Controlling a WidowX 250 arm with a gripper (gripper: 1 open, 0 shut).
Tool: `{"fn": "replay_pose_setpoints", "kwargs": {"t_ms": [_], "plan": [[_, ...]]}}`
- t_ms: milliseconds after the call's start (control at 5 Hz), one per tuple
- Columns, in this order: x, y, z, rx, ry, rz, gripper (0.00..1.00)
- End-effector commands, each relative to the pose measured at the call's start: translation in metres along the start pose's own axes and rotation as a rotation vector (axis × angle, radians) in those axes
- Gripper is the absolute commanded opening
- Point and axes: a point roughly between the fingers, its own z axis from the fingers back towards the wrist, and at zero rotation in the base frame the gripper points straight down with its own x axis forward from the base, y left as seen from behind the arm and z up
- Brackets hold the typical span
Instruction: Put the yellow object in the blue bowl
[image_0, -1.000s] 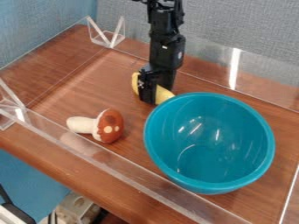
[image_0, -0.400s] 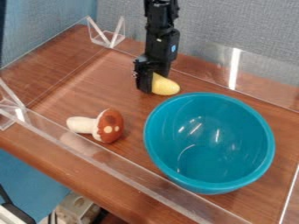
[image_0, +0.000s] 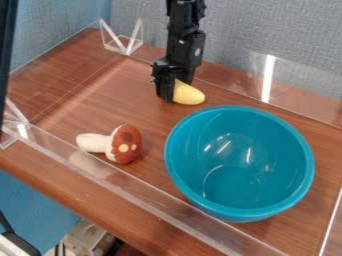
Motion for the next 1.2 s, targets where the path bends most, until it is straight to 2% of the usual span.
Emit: {"fn": "replay_pose_setpoints", "kwargs": {"t_ms": [0,200,600,800,1000], "plan": [[0.001,-0.001,0.04,0.056,-0.018,-0.036,0.0],[0.005,-0.004,0.056,0.064,-0.043,-0.059,0.0],[0.027,0.008,0.067,0.077,-0.081,-0.008,0.0],[0.04,0.003,0.087,0.088,-0.106,-0.022,0.0],[0.049,0.002,0.094,0.091,-0.114,-0.011,0.0]]}}
